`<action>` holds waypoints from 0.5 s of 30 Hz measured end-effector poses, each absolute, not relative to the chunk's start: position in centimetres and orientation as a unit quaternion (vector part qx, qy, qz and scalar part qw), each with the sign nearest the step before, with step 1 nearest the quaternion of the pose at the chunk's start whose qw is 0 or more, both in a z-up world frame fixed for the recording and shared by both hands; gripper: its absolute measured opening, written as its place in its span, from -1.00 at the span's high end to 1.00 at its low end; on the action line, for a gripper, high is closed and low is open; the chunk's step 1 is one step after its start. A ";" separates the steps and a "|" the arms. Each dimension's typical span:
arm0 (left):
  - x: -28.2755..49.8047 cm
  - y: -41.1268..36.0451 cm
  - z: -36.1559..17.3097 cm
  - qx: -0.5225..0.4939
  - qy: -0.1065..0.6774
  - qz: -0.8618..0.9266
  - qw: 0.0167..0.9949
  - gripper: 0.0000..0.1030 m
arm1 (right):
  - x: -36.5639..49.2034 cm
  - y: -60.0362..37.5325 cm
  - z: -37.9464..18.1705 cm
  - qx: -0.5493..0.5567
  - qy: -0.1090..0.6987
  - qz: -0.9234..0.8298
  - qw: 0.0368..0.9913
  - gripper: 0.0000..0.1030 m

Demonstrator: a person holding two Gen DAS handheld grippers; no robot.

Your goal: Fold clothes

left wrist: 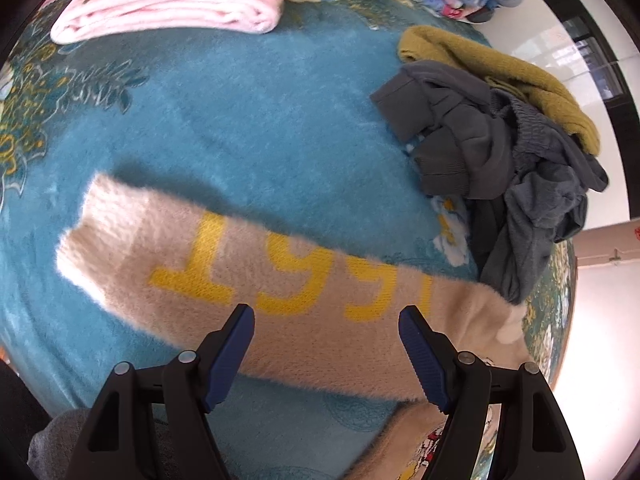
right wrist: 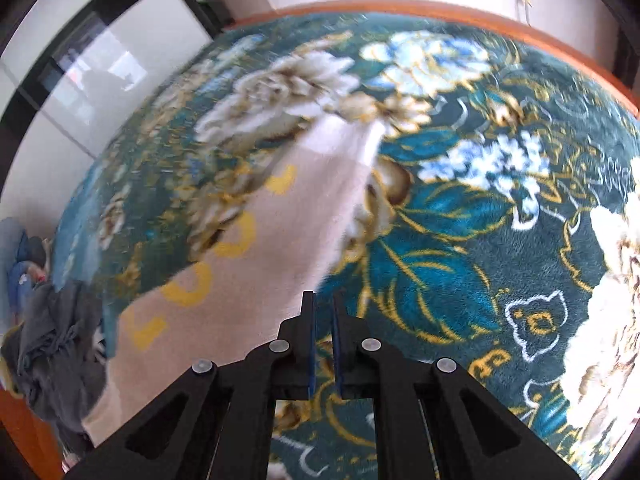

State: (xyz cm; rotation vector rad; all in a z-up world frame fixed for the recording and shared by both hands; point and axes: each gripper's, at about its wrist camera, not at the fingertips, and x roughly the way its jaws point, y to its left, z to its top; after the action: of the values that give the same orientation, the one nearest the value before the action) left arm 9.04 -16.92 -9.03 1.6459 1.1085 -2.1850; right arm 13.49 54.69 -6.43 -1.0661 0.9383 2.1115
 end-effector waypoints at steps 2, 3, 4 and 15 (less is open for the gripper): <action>9.2 -16.5 -9.4 0.559 0.390 -0.725 0.098 -0.52 | 13.6 52.9 -4.7 -0.393 0.332 0.814 0.268 0.71; 9.3 -16.2 -9.6 0.560 0.399 -0.719 0.096 -0.52 | 13.4 51.7 -4.6 -0.398 0.326 0.820 0.251 0.64; 9.4 -15.8 -9.8 0.562 0.406 -0.714 0.094 -0.51 | 13.3 50.5 -4.5 -0.404 0.320 0.825 0.233 0.49; 8.4 -8.5 -9.3 0.616 0.371 -0.695 0.001 -0.51 | 11.9 41.5 -5.5 -0.462 0.279 0.835 0.105 0.38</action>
State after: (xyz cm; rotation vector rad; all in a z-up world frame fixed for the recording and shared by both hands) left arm 8.38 -8.47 -9.29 1.9330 1.1656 -2.1819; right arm 11.92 41.49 -5.54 -1.3615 0.8219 2.4626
